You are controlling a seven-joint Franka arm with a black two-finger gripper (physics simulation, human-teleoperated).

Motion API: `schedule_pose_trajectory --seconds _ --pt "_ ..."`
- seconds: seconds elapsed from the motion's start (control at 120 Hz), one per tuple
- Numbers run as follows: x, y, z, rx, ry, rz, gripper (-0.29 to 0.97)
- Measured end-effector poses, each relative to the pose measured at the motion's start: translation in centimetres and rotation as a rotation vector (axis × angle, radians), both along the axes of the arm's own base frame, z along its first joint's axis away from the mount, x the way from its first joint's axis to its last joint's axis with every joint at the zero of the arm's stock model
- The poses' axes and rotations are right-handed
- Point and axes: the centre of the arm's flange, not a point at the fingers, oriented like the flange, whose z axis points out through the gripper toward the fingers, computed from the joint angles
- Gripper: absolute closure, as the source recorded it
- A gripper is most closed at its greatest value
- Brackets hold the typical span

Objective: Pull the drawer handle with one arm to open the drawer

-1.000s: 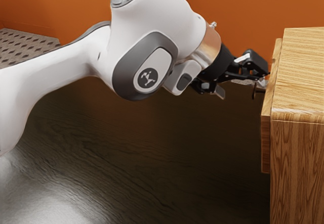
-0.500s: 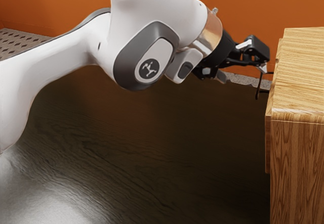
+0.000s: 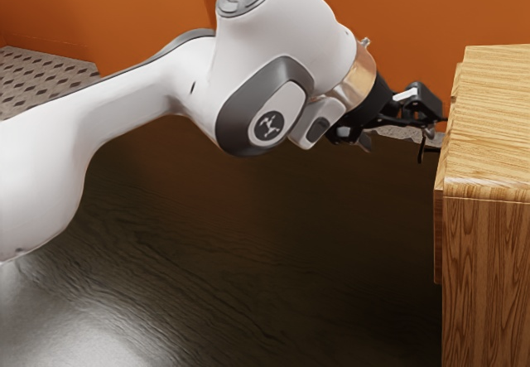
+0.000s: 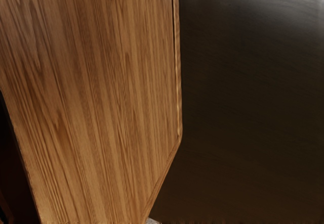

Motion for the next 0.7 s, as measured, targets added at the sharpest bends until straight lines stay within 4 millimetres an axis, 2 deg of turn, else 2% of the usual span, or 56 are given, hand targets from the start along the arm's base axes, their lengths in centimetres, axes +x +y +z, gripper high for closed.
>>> schedule_pose_trajectory --seconds 0.208,0.3,0.375,0.442,0.467,0.5,0.517,0.533,0.592,0.65,0.7 --pt "0.7 0.8 -1.3 0.002 0.020 0.012 -0.02" --pt "0.4 1.5 -1.2 0.009 0.021 0.022 0.04" --pt "-0.4 2.7 -1.0 0.011 0.028 0.040 0.13" --pt "-1.4 4.9 -0.9 0.021 0.035 0.072 0.13" --pt "-1.9 5.9 -0.5 0.027 0.032 0.087 0.19" --pt "-2.7 7.1 0.3 0.033 0.023 0.107 0.30" --pt "-3.5 7.7 1.3 0.036 0.011 0.117 0.39" --pt "-4.4 8.2 2.3 0.038 -0.003 0.125 0.42" --pt "-7.4 10.0 6.2 0.034 -0.060 0.153 0.29" --pt "-9.7 11.0 9.1 0.001 -0.093 0.155 0.21" --pt "-11.2 12.5 12.4 -0.038 -0.107 0.184 0.15"
